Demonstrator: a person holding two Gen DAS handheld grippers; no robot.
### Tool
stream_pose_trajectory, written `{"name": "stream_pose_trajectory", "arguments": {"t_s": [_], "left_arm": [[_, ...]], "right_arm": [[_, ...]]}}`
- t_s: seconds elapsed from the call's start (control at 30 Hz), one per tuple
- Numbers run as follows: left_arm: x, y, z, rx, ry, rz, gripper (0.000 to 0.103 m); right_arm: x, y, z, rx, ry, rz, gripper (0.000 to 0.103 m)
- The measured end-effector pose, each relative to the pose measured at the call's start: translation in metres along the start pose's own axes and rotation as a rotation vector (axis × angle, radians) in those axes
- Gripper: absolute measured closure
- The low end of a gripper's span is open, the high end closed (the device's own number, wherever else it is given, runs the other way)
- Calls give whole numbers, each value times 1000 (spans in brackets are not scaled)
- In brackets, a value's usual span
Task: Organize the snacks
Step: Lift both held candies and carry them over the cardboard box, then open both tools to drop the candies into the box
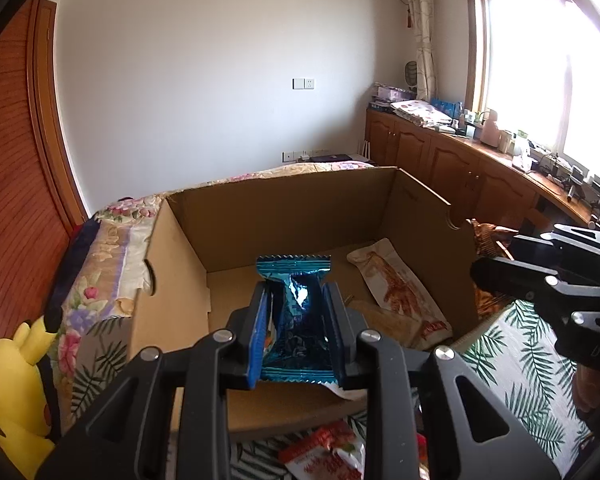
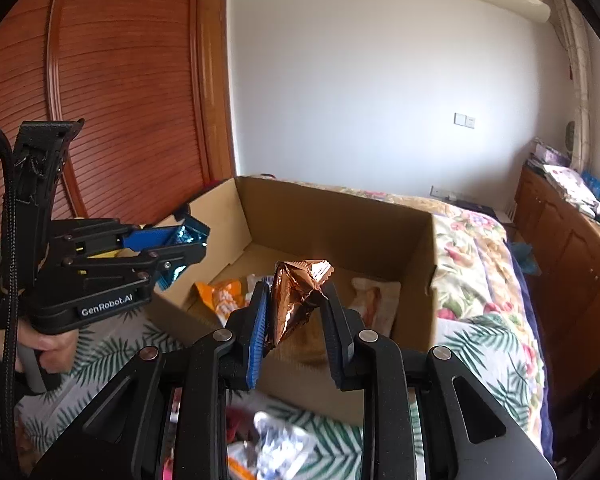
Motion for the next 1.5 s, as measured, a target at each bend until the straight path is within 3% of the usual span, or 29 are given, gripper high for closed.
{"name": "stream_pose_trajectory", "arguments": {"t_s": [0.4,0.87,1.27,1.5], "left_arm": [[-4,8,-40,48,12,-10,78],[-4,8,-48,56,10,7,74],[-6,11,-21,23,4,-1,69],[-14,14,22,-21,9,-21,57]], "right_arm": [[-10,3,-55,82,-34,-51,79],[-18,10,-74,119,-42,-68,75],[-14,5,-44,57,-12,-69,71],[0,16,3,16,-12,-70,71]]}}
Point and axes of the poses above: each gripper's, at about its wrist camera, not at the fingertips, and z roughly against the way its jaws point, x to its left, y to its underside, the point moved 7 cm from there along -z, roughly the way its jaws point, and after that the axes turned 6 degrees about -z, right-handed, at the moved point
